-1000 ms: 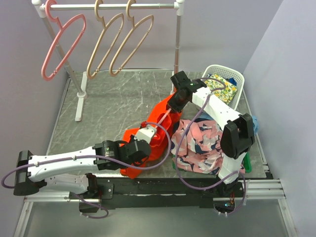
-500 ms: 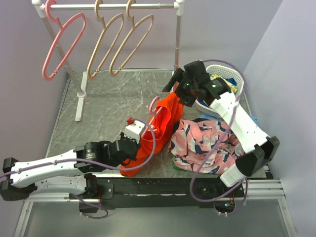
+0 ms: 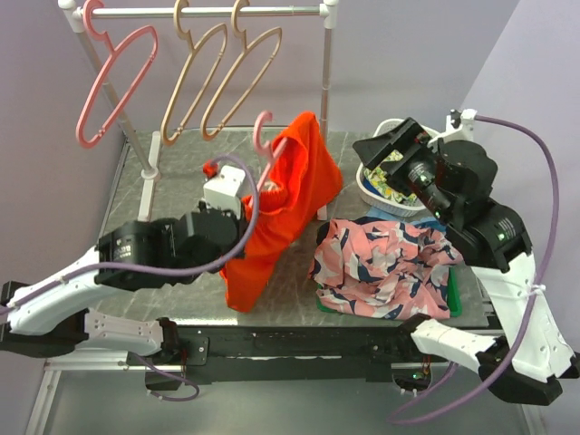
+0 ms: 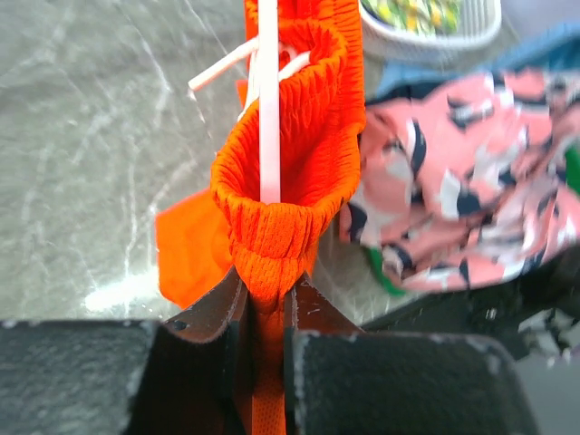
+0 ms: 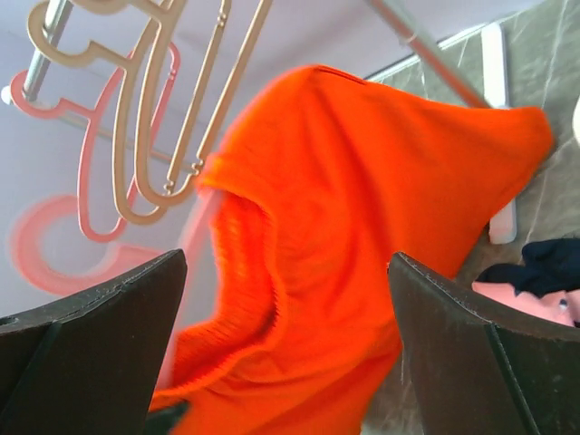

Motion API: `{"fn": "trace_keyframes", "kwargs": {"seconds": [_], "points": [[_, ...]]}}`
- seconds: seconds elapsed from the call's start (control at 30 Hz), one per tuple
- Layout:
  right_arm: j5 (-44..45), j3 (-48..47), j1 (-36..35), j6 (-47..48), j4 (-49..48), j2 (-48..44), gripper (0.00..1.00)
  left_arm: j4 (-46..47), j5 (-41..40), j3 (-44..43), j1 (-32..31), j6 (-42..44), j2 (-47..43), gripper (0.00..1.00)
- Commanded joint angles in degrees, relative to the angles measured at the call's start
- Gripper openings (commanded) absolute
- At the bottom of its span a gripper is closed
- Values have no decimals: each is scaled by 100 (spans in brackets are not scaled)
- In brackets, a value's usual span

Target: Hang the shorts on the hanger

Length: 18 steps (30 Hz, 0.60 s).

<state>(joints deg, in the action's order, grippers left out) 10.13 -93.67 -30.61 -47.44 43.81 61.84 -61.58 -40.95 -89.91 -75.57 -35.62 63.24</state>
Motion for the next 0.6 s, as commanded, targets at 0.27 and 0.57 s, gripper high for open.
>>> {"fn": "trace_keyframes", "kwargs": {"seconds": [0.27, 0.57], "points": [[173, 367, -120, 253, -127, 205, 98, -848, -916, -2663, 523, 141, 1278, 1], [358, 639, -182, 253, -127, -49, 97, 260, 34, -3234, 1756, 1372, 1884, 1]]}}
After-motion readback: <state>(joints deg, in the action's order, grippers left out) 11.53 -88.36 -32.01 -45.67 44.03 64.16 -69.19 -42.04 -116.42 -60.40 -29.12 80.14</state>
